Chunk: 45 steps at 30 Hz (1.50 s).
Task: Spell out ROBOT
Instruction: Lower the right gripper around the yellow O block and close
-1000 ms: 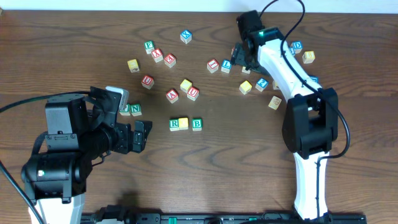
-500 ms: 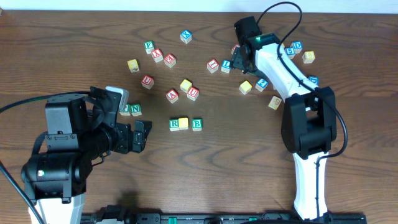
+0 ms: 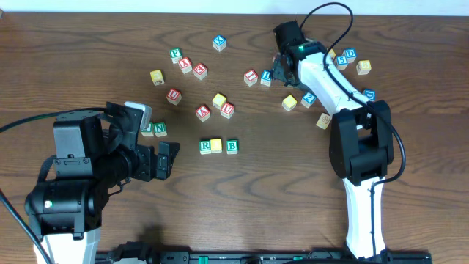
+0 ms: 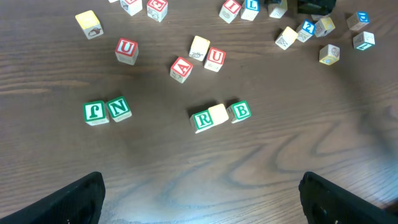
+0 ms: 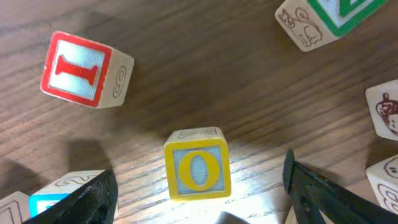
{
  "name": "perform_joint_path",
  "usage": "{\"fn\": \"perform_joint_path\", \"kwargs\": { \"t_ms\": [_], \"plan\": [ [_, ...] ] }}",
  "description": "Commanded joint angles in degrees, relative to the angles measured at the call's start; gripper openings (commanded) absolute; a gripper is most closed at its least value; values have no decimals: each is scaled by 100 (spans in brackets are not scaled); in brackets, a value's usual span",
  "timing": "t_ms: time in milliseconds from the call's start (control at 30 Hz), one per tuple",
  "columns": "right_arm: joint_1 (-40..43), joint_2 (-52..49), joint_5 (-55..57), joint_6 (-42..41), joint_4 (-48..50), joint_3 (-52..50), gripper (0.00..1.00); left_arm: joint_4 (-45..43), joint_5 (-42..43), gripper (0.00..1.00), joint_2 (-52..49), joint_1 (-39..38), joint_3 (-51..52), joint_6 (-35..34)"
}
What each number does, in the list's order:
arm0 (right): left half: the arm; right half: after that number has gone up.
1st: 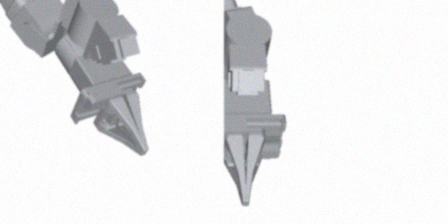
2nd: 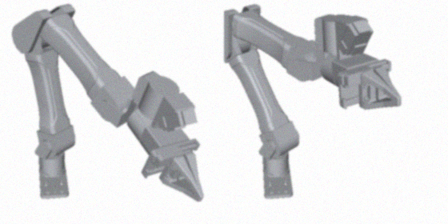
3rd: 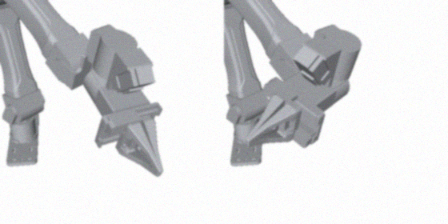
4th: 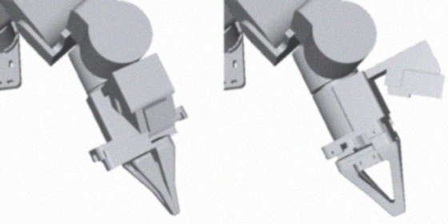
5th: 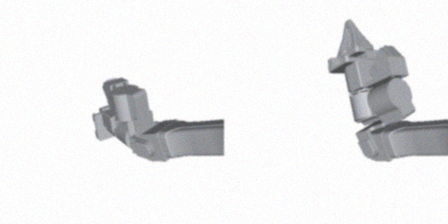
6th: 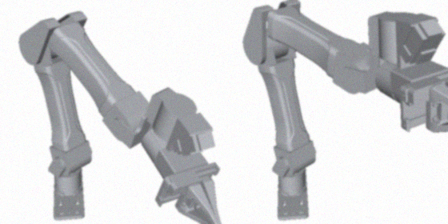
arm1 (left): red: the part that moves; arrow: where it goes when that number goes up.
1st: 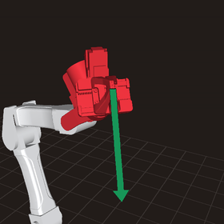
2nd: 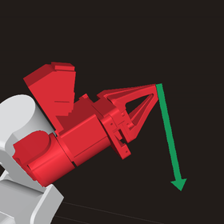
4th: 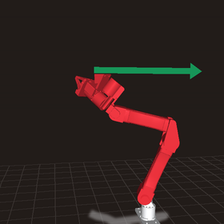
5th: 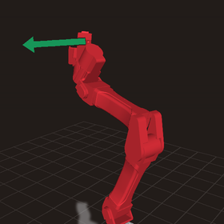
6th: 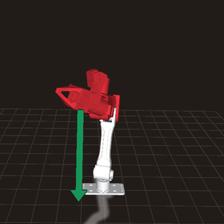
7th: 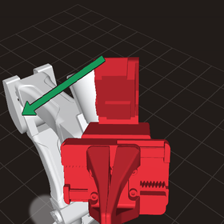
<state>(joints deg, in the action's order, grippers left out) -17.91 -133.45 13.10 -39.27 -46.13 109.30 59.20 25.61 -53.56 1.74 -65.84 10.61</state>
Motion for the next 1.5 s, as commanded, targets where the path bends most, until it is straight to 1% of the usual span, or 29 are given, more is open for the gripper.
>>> {"fn": "perform_joint_path", "kwargs": {
  "t_ms": [0,33,100,233,333,567,767,800,1067,1133,1233,1300,1400,1467],
  "plan": [
    [92,-83,138,55,98,-31,80,13,74,98,9,22,-44,96],
    [146,-83,140,57,116,-31,74,13,74,98,9,22,-44,96],
    [188,-83,138,63,111,-31,72,13,74,98,9,22,-44,96],
    [223,-111,138,63,116,-31,73,13,76,98,9,24,-44,96],
    [223,-243,103,57,122,-31,77,13,76,98,9,24,-44,96],
    [216,-341,-17,59,243,-31,77,13,74,98,9,24,-44,96],
    [216,-343,-17,59,238,-31,70,13,74,98,9,24,-44,96],
    [216,-341,-17,59,238,-31,68,13,76,98,9,24,-44,96],
    [208,-341,-111,76,249,-31,57,13,76,98,9,22,-44,96],
    [205,-341,-168,76,258,-31,53,13,74,98,9,24,-44,96],
    [208,-341,-192,76,258,-31,51,15,74,98,9,22,-44,96],
    [208,-341,-234,76,234,-31,46,13,76,98,9,24,-44,96],
    [208,-341,-280,76,223,-31,44,13,76,98,9,24,-44,96],
    [208,-341,-299,79,214,-31,41,13,76,98,9,24,-44,96]
  ]
}}
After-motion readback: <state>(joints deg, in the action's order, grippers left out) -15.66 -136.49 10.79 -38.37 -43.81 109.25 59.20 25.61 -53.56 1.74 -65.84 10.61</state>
